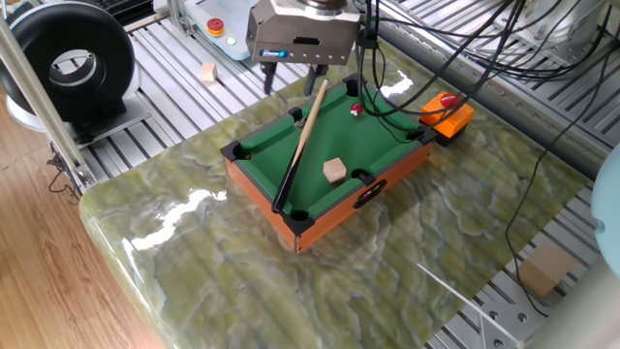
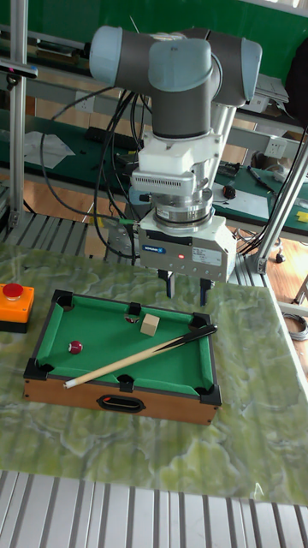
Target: Hit the pool ball
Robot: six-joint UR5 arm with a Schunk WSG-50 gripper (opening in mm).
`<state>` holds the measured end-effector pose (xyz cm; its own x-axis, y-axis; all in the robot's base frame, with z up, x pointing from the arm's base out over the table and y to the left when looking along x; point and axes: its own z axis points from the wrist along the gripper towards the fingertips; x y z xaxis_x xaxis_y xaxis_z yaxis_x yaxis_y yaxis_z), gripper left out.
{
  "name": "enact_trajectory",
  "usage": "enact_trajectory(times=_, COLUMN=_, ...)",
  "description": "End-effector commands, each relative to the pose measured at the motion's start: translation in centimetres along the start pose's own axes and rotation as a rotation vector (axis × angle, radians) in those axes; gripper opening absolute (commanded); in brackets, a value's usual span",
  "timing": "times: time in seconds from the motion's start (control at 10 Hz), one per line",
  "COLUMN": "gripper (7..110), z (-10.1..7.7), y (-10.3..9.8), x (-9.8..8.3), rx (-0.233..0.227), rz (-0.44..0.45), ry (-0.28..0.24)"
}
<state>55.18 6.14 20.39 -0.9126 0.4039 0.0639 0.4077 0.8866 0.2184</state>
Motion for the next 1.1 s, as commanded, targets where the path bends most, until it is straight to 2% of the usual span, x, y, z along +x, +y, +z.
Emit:
enact_trajectory(times=0.0, gripper=7, z=-0.6, y=-2.9, x=-0.6, rx=0.120, rz=-0.088, ry=-0.026)
enact_trajectory(times=0.2, gripper=7, z=-1.0, y=-4.2, x=-1.0, rx=0.190, rz=-0.221, ry=-0.046)
enact_trajectory(times=0.3, gripper=7, z=-0.8, y=-3.5, x=-1.3, rx=0.166, rz=-0.246, ry=-0.060)
enact_trajectory(times=0.4, gripper=7, z=-0.6, y=-2.3, x=-1.5, rx=0.118, rz=-0.292, ry=-0.067)
enact_trajectory(times=0.5, gripper=7, z=-0.6, y=-2.7, x=-2.2, rx=0.133, rz=-0.345, ry=-0.091)
enact_trajectory(times=0.6, gripper=7, z=-0.7, y=-3.0, x=-2.8, rx=0.150, rz=-0.348, ry=-0.111)
enact_trajectory(times=0.7, gripper=7, z=-0.7, y=-3.0, x=-2.8, rx=0.149, rz=-0.328, ry=-0.114)
enact_trajectory(times=0.8, gripper=7, z=-0.8, y=-2.7, x=-3.1, rx=0.135, rz=-0.270, ry=-0.132)
enact_trajectory(times=0.9, gripper=7, z=-0.7, y=-2.0, x=-3.1, rx=0.100, rz=-0.183, ry=-0.140)
enact_trajectory(times=1.0, gripper=7, z=-0.6, y=-1.6, x=-2.4, rx=0.075, rz=-0.094, ry=-0.117)
